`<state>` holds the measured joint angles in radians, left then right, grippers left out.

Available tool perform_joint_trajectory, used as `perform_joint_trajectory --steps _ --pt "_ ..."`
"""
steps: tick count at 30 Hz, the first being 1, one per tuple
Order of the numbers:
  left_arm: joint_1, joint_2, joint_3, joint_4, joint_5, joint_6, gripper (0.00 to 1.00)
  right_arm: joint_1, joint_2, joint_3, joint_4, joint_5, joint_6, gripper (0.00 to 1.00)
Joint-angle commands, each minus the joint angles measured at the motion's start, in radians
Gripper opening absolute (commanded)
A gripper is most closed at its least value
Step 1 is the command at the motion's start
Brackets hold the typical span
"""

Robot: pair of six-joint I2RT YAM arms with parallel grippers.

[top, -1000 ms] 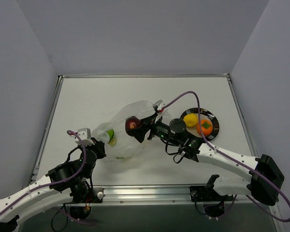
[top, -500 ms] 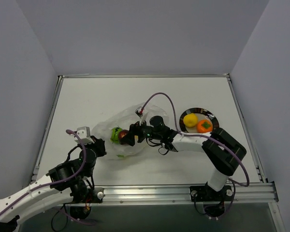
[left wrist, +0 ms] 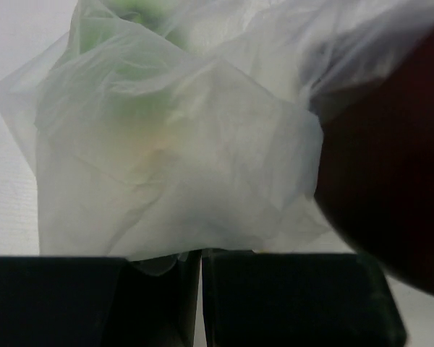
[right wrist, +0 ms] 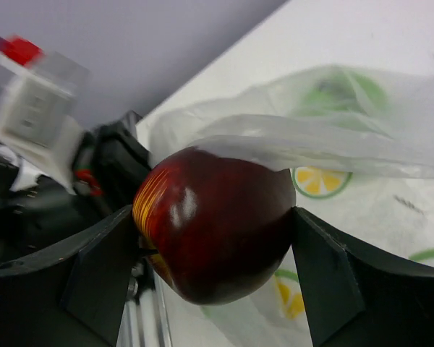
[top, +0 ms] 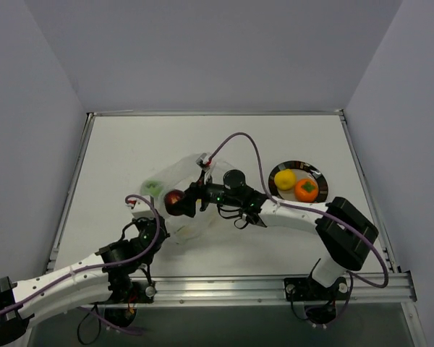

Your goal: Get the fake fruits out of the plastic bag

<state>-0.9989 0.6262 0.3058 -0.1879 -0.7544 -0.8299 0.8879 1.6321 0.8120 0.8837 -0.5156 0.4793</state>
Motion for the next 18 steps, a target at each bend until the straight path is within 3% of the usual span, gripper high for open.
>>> perform_joint_trajectory --steps 1,6,11,15,16,18 --pt "0.019 0.012 0.062 0.1 -0.039 0.023 0.02 -0.003 -0.11 0.078 -0.032 -0.026 -0.005 0.58" --pt "0.065 0.03 0.087 0.146 -0.019 0.046 0.02 0.045 -0.239 0.078 -0.258 0.207 -0.076 0.57" --pt "0.103 0.023 0.085 0.154 0.055 0.038 0.02 0.051 -0.461 -0.003 -0.262 0.351 -0.105 0.54" --pt "0.106 -0.011 0.087 0.125 0.079 0.043 0.02 0.0 -0.636 -0.098 -0.415 0.74 -0.081 0.54" --pt "0.108 -0.029 0.087 0.123 0.087 0.046 0.02 -0.015 -0.661 -0.115 -0.501 0.929 -0.062 0.54" --pt "0.109 -0.045 0.092 0.105 0.105 0.051 0.02 -0.033 -0.707 -0.155 -0.581 1.081 0.022 0.54"
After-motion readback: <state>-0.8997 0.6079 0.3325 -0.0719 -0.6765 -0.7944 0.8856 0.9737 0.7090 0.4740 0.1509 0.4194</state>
